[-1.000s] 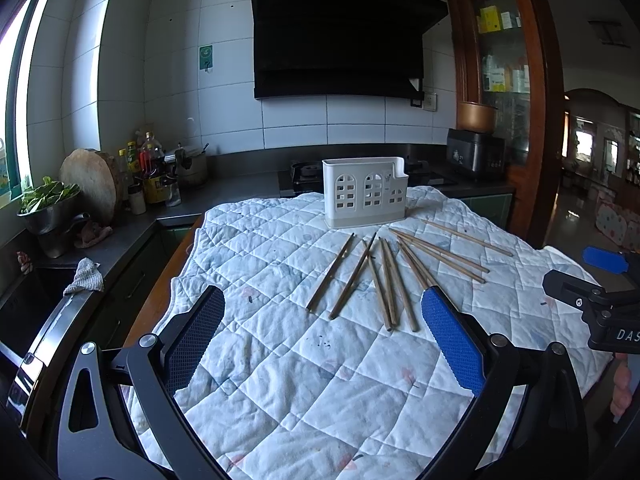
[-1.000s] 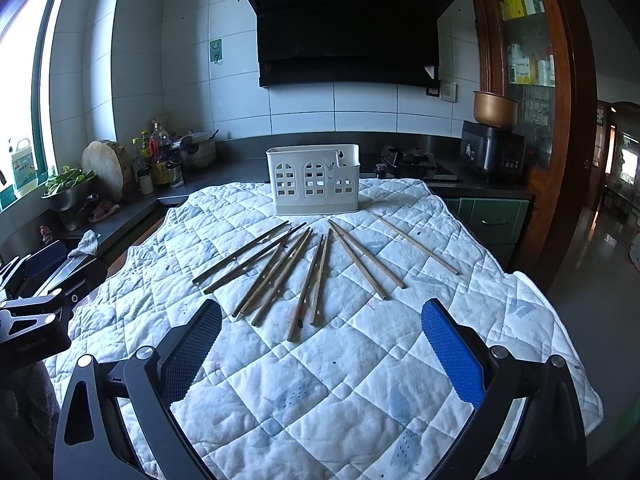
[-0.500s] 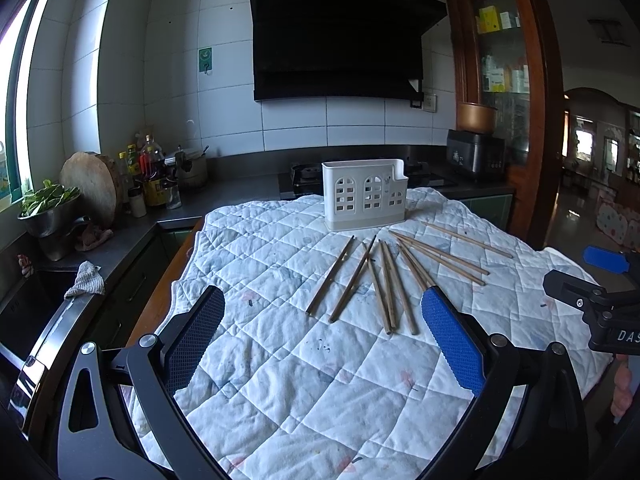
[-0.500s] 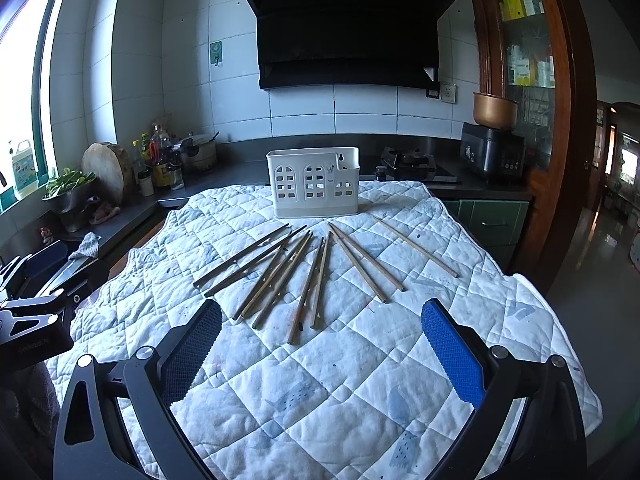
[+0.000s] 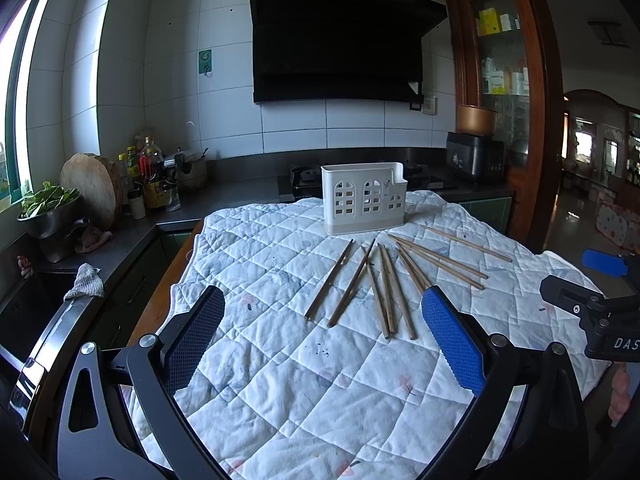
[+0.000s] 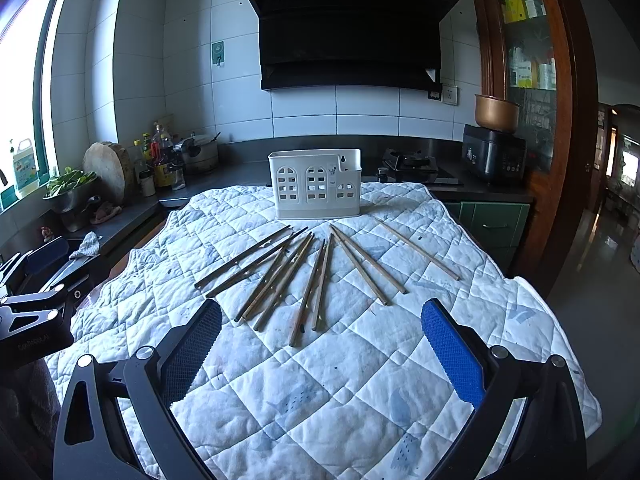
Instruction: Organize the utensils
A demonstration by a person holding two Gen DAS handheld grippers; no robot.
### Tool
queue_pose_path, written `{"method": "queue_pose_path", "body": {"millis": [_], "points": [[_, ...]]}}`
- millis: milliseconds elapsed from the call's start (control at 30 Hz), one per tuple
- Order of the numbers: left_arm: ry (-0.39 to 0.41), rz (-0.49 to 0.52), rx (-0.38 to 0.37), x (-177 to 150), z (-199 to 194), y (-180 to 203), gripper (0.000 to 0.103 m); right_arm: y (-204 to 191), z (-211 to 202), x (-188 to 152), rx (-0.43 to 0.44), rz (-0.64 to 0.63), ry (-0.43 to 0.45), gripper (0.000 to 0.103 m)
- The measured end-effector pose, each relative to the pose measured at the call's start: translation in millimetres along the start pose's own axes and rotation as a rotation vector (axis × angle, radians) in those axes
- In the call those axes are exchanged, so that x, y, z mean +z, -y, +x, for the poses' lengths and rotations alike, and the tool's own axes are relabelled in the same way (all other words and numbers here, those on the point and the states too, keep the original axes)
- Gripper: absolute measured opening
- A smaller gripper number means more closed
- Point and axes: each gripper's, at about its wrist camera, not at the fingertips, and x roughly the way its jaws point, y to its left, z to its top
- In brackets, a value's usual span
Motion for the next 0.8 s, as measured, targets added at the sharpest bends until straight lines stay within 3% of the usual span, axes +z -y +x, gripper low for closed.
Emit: {"method": "queue_pose_path", "body": {"millis": [800], "points": [[-0.014,-0.001,0.002,-2.2,8.4,-0.1,0.098,-3.4,5.4,-1.4,0.004,0.002,-0.005,0.097]]}}
